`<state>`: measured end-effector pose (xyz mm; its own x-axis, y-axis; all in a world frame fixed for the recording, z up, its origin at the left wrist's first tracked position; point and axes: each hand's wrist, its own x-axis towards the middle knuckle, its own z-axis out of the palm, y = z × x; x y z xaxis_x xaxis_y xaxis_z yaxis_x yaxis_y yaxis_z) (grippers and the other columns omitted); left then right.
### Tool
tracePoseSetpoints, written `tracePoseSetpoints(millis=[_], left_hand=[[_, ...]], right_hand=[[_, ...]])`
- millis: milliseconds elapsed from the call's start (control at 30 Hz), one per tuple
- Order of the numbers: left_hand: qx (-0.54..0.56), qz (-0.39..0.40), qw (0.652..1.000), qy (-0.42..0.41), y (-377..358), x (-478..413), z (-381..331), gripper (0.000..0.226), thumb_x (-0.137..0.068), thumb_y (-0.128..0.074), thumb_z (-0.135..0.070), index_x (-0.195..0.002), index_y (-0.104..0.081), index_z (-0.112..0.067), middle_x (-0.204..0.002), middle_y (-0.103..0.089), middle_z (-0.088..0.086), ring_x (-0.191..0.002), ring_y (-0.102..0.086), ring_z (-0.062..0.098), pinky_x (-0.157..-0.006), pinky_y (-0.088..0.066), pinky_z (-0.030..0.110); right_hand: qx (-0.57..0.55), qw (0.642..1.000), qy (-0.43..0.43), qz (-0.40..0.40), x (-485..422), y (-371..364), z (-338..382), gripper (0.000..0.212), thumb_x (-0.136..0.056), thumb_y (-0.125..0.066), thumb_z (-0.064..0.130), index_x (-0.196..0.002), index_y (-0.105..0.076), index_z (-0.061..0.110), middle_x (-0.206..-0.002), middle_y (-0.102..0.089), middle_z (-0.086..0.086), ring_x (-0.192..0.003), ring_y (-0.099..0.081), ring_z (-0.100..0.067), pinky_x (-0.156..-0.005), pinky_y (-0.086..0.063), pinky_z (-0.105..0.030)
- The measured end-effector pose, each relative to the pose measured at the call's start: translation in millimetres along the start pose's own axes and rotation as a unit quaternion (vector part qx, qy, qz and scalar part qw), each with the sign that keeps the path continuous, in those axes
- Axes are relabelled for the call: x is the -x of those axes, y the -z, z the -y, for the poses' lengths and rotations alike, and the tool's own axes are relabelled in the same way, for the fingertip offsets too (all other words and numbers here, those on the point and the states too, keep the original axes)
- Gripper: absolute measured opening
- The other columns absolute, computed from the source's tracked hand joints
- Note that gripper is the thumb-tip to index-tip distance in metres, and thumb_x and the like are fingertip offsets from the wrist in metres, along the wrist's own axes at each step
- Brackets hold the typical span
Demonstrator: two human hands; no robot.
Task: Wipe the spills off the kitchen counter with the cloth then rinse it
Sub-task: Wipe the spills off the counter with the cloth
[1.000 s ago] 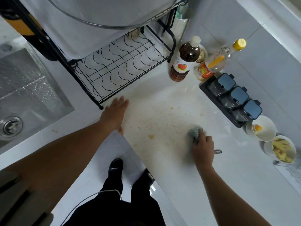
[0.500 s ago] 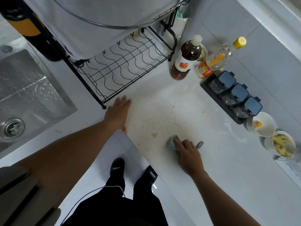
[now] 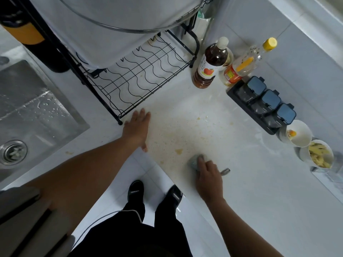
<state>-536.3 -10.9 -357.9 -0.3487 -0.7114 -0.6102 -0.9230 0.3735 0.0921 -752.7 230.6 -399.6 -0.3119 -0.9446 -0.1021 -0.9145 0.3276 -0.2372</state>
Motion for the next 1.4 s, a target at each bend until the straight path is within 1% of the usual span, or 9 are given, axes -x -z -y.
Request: tracePoseSetpoints(millis=[100, 233, 367, 500, 633, 833, 1000, 1133, 1400], left_hand=[[-0.008, 0.001, 1.0, -0.002, 0.9, 0.3, -0.6, 0.154, -0.054, -0.098, -0.035, -0.158, 0.014, -0.013, -0.165, 0.02, 0.012, -0.153, 0.011, 0.036, -0.12, -0.021, 0.058], [-0.011, 0.002, 1.0, -0.001, 1.3, 1.7, -1.1, 0.15, -0.058, -0.097, -0.033, -0.158, 0.013, -0.013, -0.165, 0.02, 0.012, -0.153, 0.011, 0.036, -0.12, -0.022, 0.058], [-0.014, -0.001, 1.0, -0.006, 3.0, 3.0, -1.2, 0.147, -0.06, -0.096, -0.032, -0.159, 0.011, -0.013, -0.165, 0.019, 0.012, -0.153, 0.01, 0.036, -0.119, -0.025, 0.057], [-0.022, -0.002, 1.0, -0.011, 3.4, 4.4, 1.2, 0.145, -0.062, -0.095, -0.035, -0.158, 0.012, -0.012, -0.165, 0.02, 0.013, -0.153, 0.01, 0.037, -0.119, -0.026, 0.057], [-0.029, 0.011, 0.999, -0.015, 3.3, 4.7, 0.4, 0.151, -0.059, -0.095, -0.038, -0.158, 0.015, -0.01, -0.164, 0.022, 0.014, -0.152, 0.012, 0.038, -0.119, -0.025, 0.058], [-0.026, 0.004, 1.0, -0.012, 2.6, 2.9, -0.4, 0.152, -0.058, -0.096, -0.037, -0.157, 0.015, -0.011, -0.164, 0.022, 0.014, -0.152, 0.012, 0.038, -0.119, -0.026, 0.057], [-0.025, 0.005, 1.0, -0.001, 1.3, 0.1, -2.8, 0.146, -0.063, -0.095, -0.028, -0.158, 0.014, -0.012, -0.165, 0.022, 0.013, -0.153, 0.011, 0.036, -0.12, -0.023, 0.056], [-0.039, 0.01, 0.999, 0.011, 2.6, -4.8, -6.3, 0.145, -0.064, -0.094, -0.028, -0.158, 0.015, -0.013, -0.164, 0.022, 0.013, -0.153, 0.012, 0.035, -0.12, -0.023, 0.055], [-0.018, 0.021, 0.999, 0.029, 1.7, -7.7, -6.7, 0.153, -0.056, -0.096, -0.033, -0.158, 0.017, -0.018, -0.164, 0.026, 0.005, -0.153, 0.016, 0.03, -0.12, -0.018, 0.056]], right_hand=[[0.044, 0.982, 0.181, 0.035, 4.3, 1.6, -6.9, 0.054, -0.078, -0.07, 0.015, -0.13, -0.056, 0.015, -0.096, -0.055, -0.009, -0.077, -0.055, -0.03, -0.057, -0.051, -0.038], [-0.018, 0.991, -0.134, -0.013, 5.2, -0.2, 13.3, 0.052, -0.083, -0.064, 0.008, -0.134, -0.055, 0.014, -0.096, -0.055, -0.012, -0.082, -0.054, -0.033, -0.056, -0.049, -0.038], [0.032, 0.984, 0.171, 0.035, 22.1, -8.9, 28.0, 0.057, -0.074, -0.068, 0.015, -0.13, -0.055, 0.015, -0.093, -0.053, -0.007, -0.075, -0.054, -0.029, -0.058, -0.05, -0.035], [-0.031, 0.996, -0.087, 0.015, 20.5, -4.8, 37.2, 0.054, -0.079, -0.068, 0.009, -0.132, -0.06, 0.013, -0.094, -0.057, -0.012, -0.079, -0.056, -0.034, -0.056, -0.05, -0.038], [0.015, 0.992, 0.118, 0.047, 34.6, -11.3, 51.1, 0.058, -0.07, -0.076, 0.015, -0.125, -0.059, 0.018, -0.094, -0.055, -0.006, -0.075, -0.054, -0.028, -0.058, -0.048, -0.034], [0.016, 0.978, 0.198, 0.066, 16.2, -3.0, 24.3, 0.041, -0.085, -0.064, 0.027, -0.125, -0.062, 0.018, -0.093, -0.058, -0.007, -0.077, -0.057, -0.029, -0.061, -0.05, -0.034], [0.008, 0.999, 0.03, 0.016, -36.7, 23.9, -66.1, 0.05, -0.083, -0.07, 0.012, -0.132, -0.06, 0.013, -0.097, -0.057, -0.015, -0.08, -0.06, -0.036, -0.056, -0.05, -0.038], [-0.03, 0.98, -0.197, -0.02, -104.8, 50.3, -138.0, 0.042, -0.098, -0.05, 0.039, -0.137, -0.044, 0.024, -0.113, -0.053, -0.02, -0.103, -0.055, -0.041, -0.078, -0.049, -0.047], [-0.046, 0.987, -0.14, -0.062, -200.7, 46.7, -143.0, 0.039, -0.099, -0.049, 0.02, -0.134, -0.046, 0.003, -0.114, -0.051, -0.032, -0.104, -0.052, -0.049, -0.087, -0.047, -0.054]])
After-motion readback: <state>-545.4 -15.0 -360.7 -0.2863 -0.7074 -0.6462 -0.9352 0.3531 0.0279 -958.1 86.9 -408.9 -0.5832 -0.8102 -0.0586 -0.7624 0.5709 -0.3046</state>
